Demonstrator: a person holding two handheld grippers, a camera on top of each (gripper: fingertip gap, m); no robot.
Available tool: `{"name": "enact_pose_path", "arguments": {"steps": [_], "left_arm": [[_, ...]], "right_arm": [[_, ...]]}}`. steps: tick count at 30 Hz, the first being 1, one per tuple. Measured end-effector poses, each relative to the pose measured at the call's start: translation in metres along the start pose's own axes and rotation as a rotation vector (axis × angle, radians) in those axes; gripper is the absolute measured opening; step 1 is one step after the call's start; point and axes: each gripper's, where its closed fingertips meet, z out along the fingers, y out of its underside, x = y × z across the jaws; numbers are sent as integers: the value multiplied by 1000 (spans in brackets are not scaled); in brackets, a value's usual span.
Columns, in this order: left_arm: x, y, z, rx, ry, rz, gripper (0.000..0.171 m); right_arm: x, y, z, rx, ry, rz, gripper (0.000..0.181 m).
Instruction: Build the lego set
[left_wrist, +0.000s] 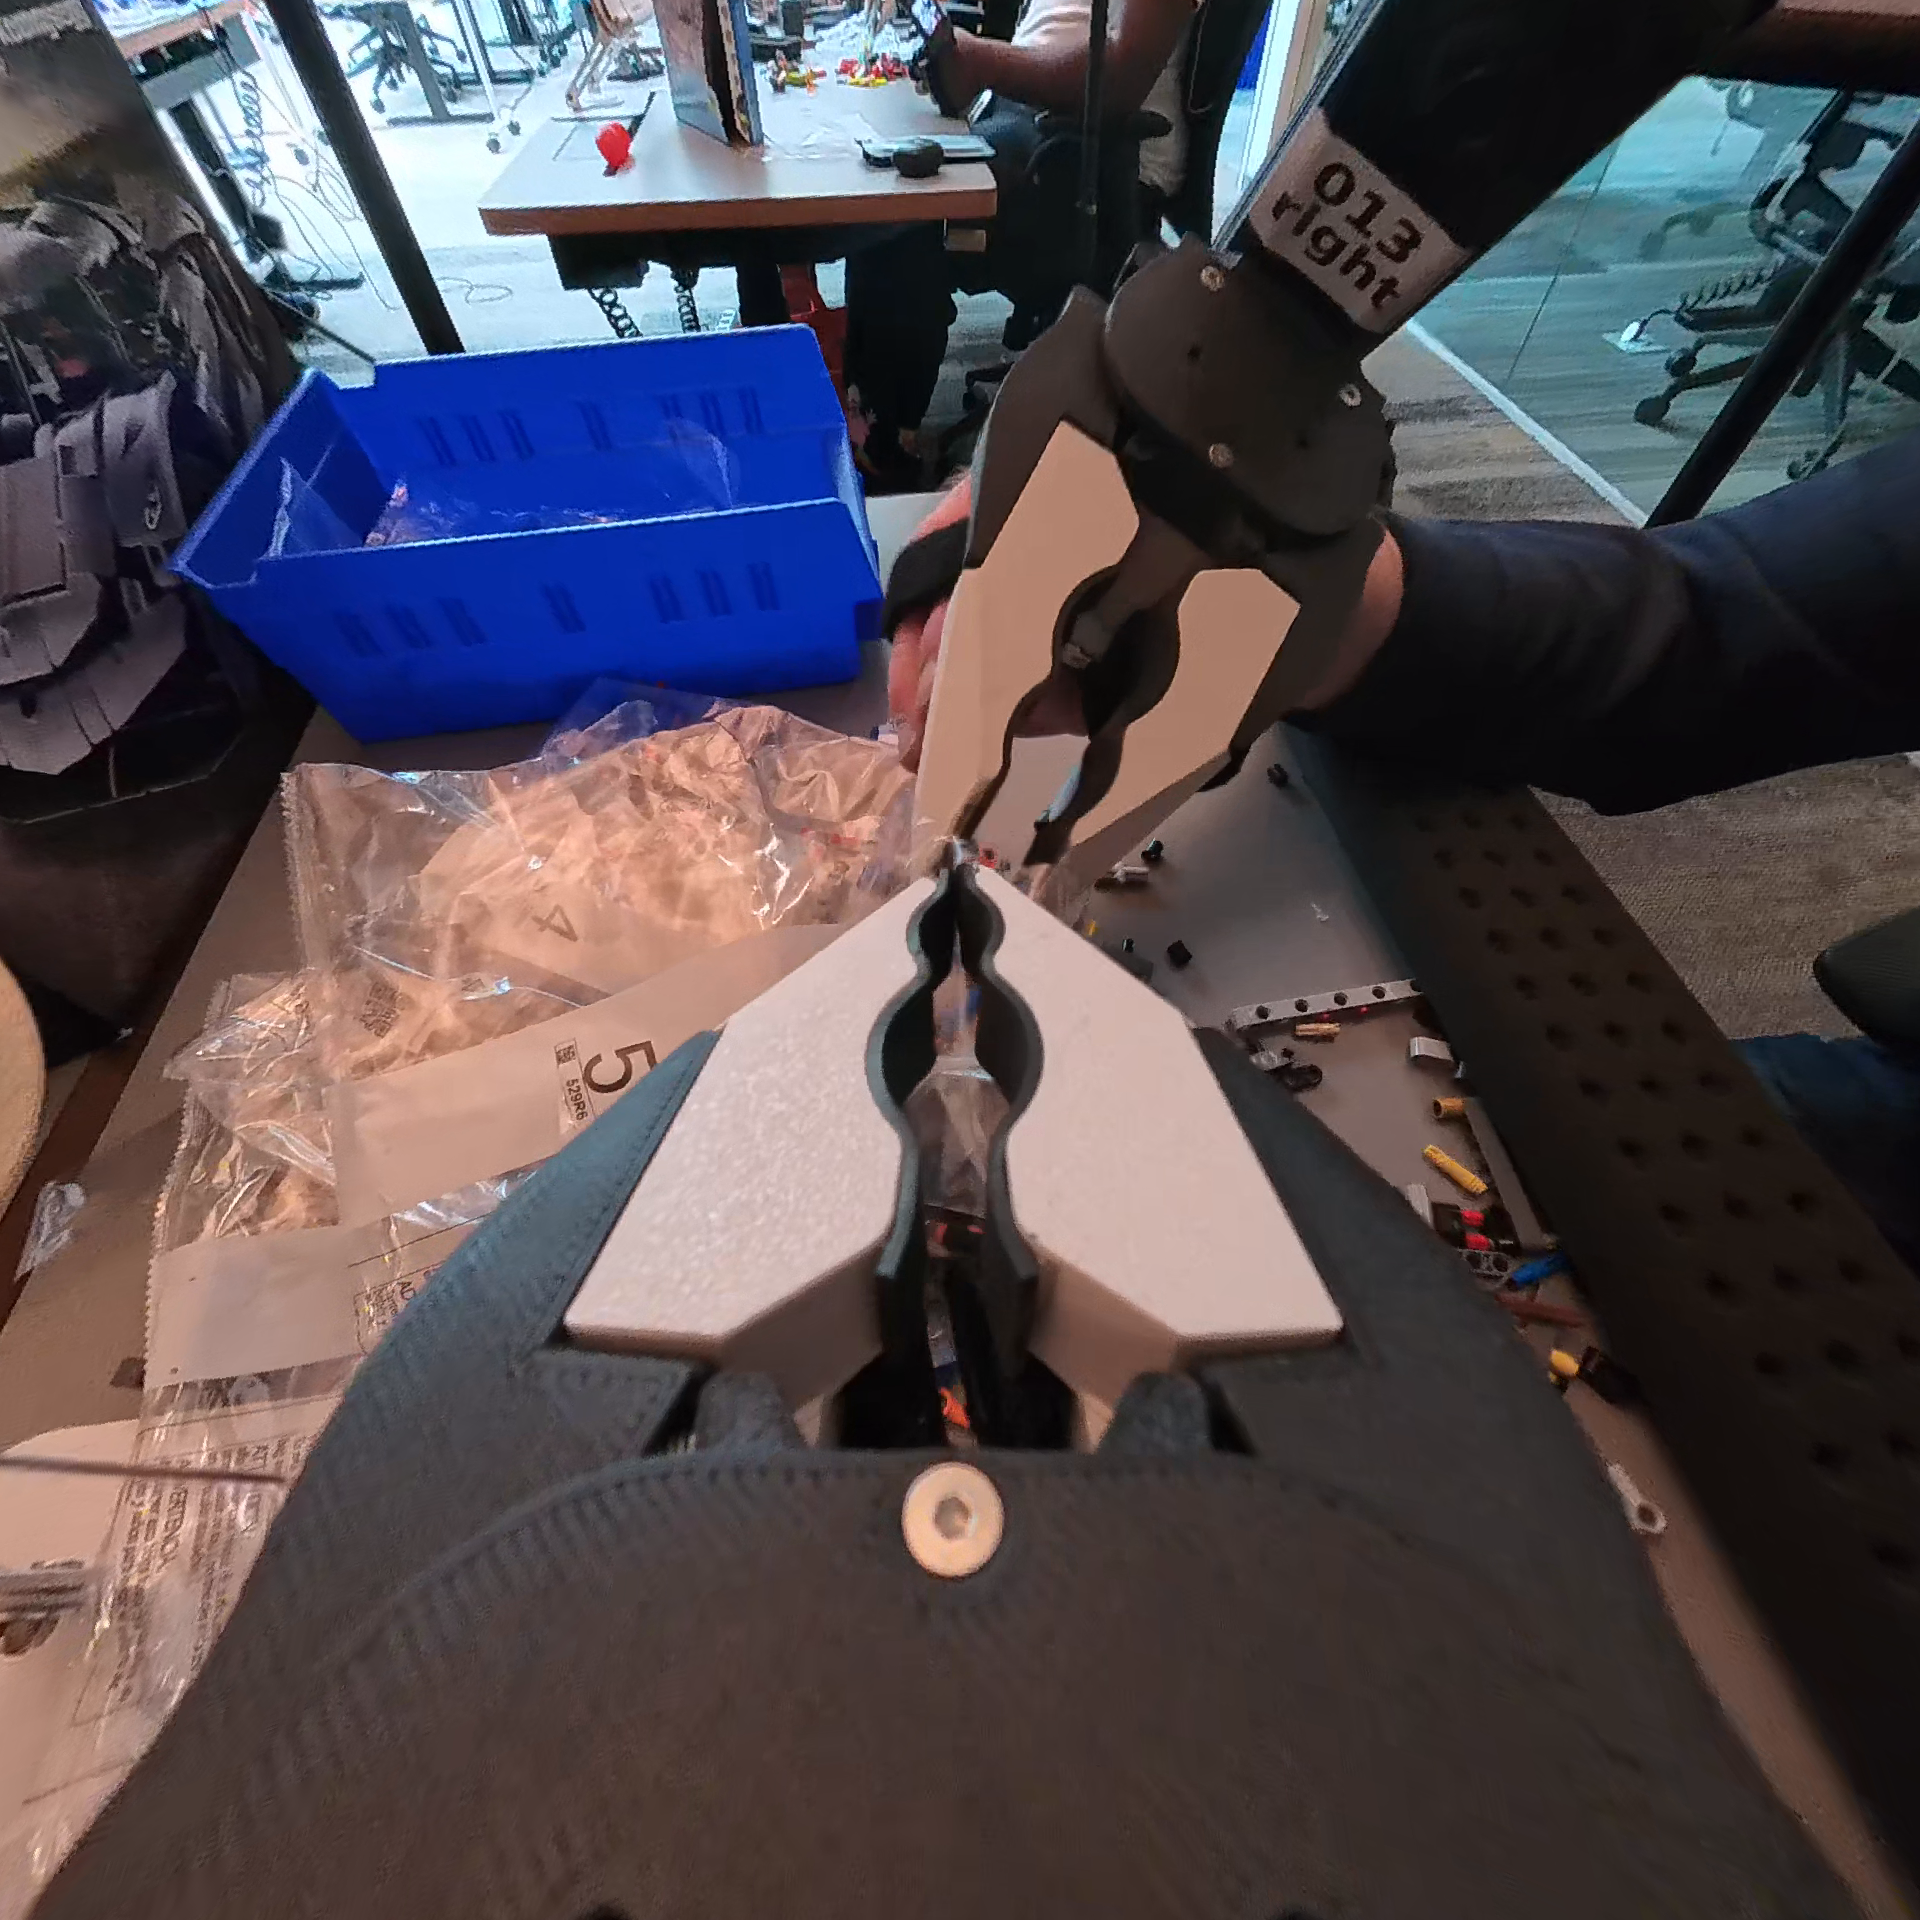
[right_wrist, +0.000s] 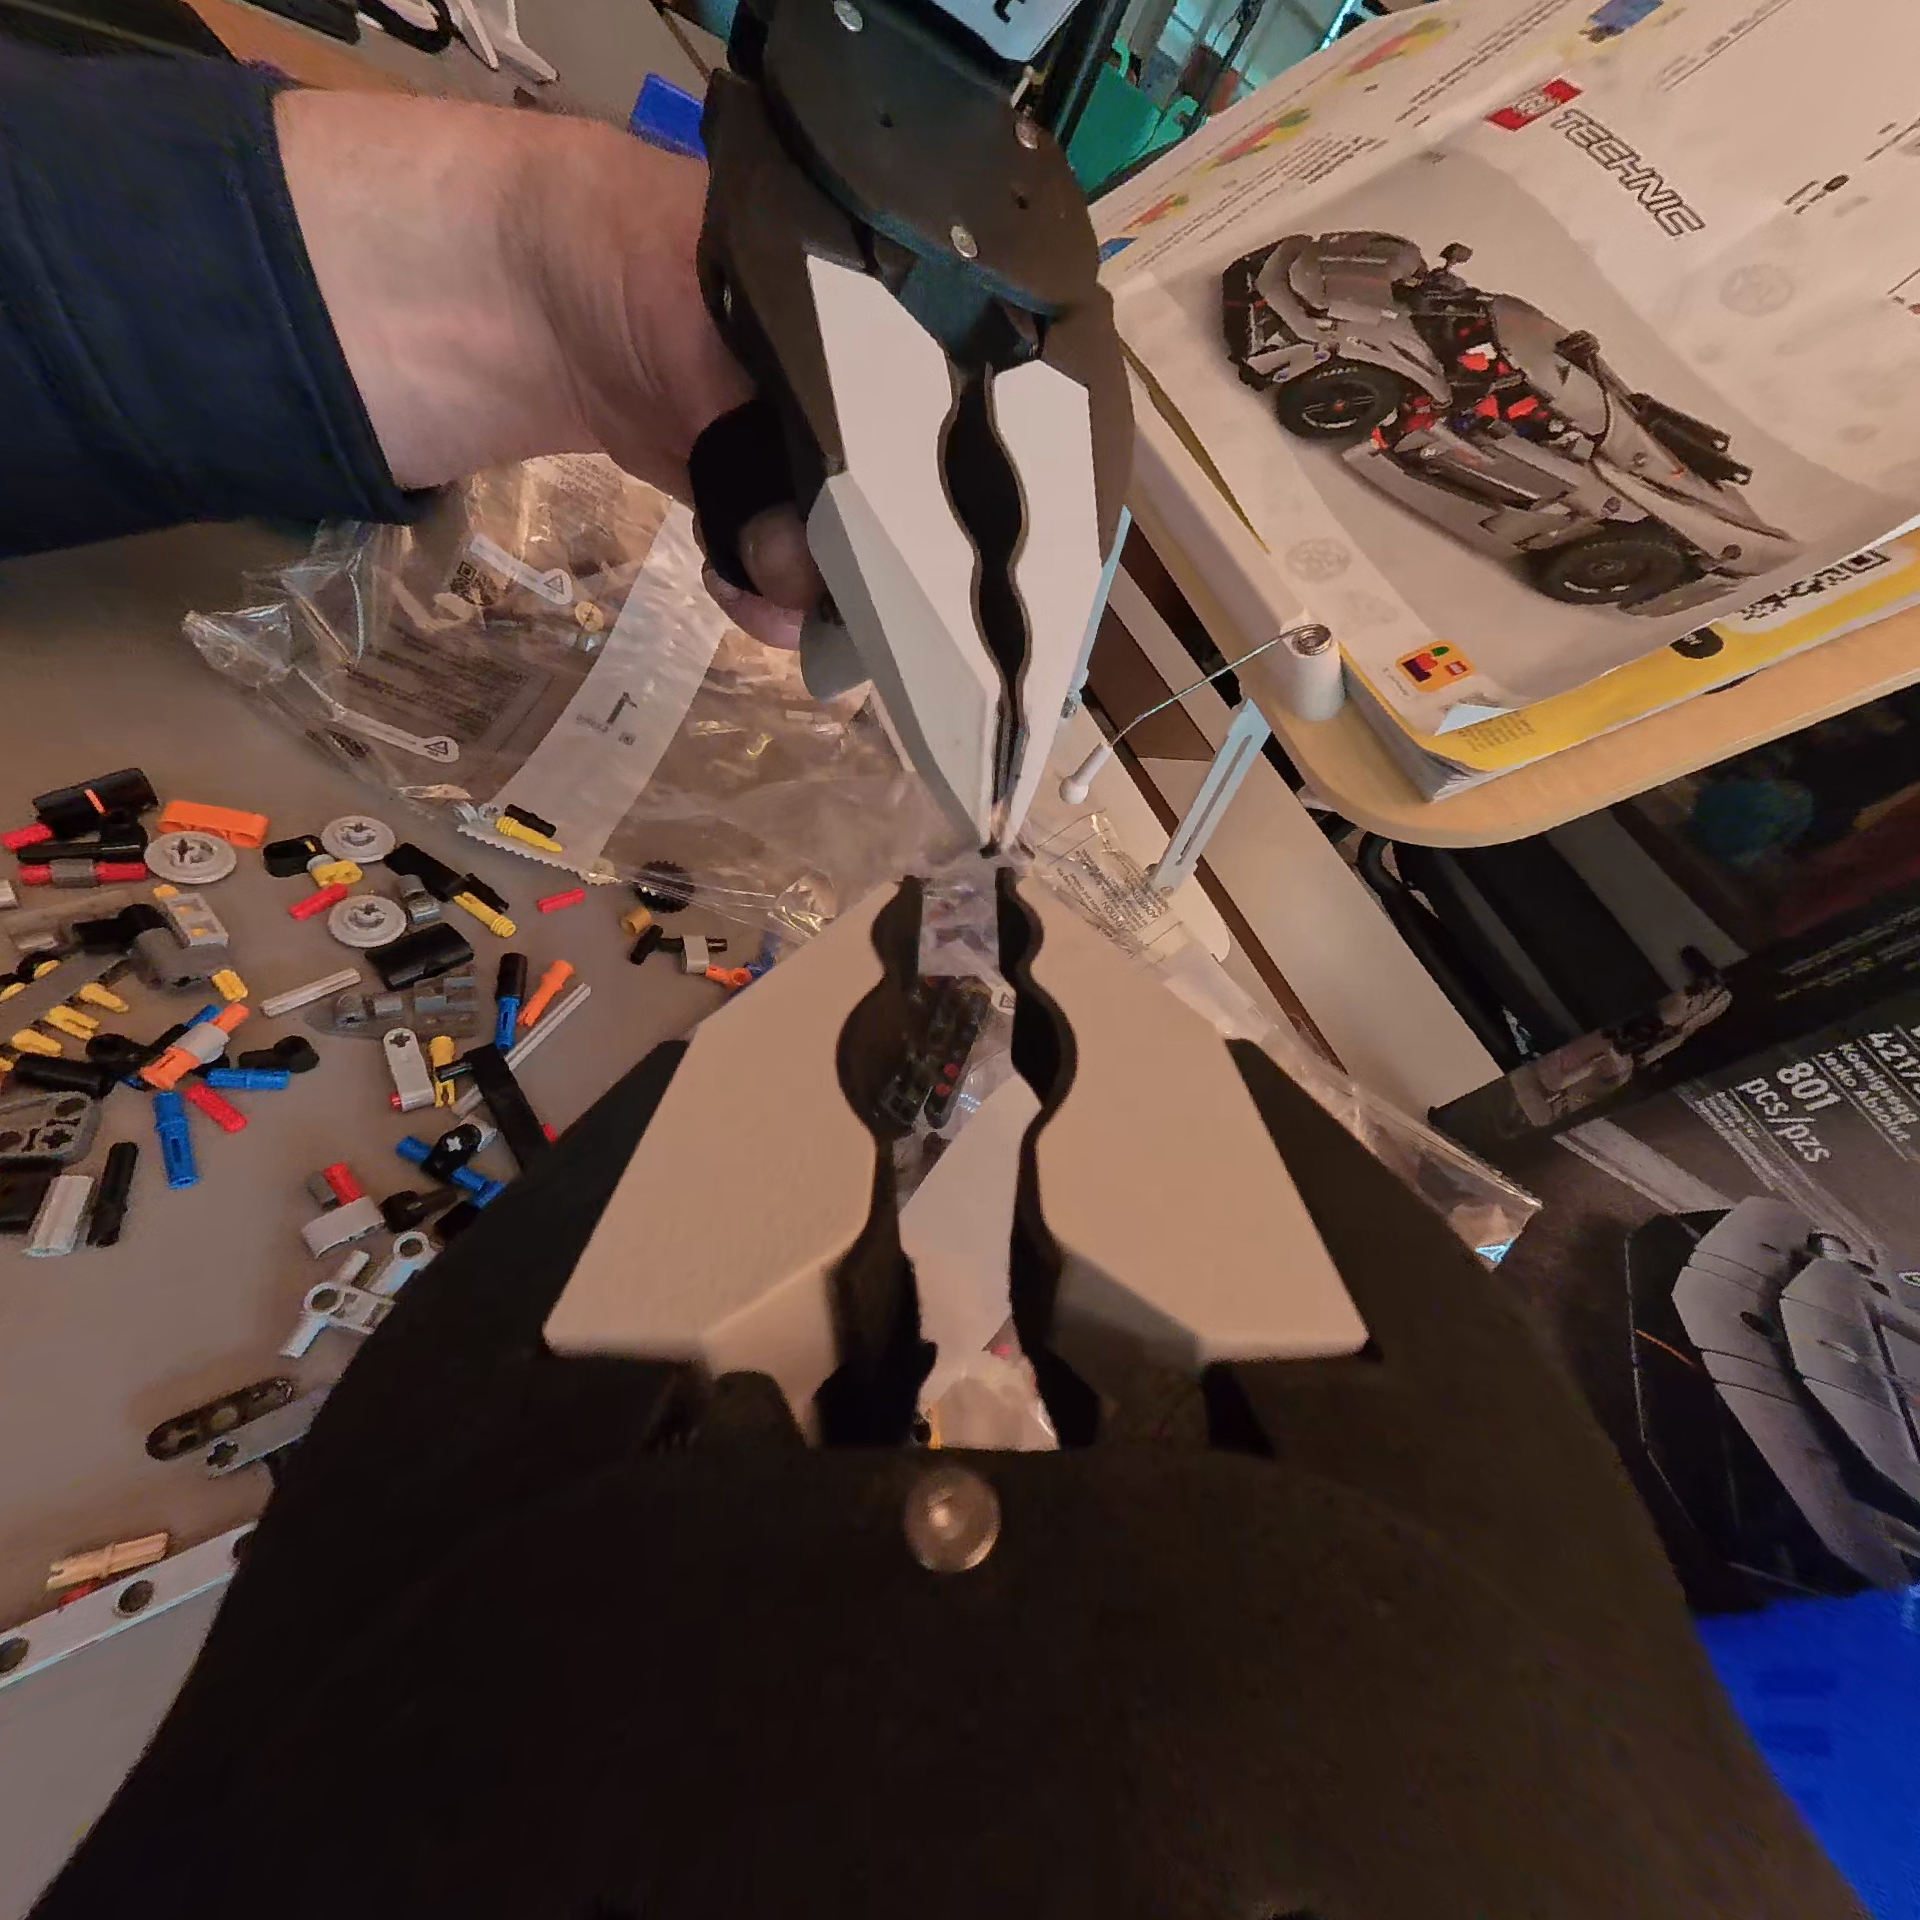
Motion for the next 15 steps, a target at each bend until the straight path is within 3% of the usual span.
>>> {"name": "enact_pose_path", "arguments": {"steps": [8, 11, 15], "left_arm": [[-12, -5, -10, 74, -34, -45, 0], [-20, -7, -16, 106, -59, -69, 0], [-24, -9, -21, 133, -77, -78, 0]], "right_arm": [[5, -9, -16, 66, -11, 20, 5], [-27, 0, -15, 21, -207, 14, 0], [-91, 38, -8, -171, -508, -55, 3]]}}
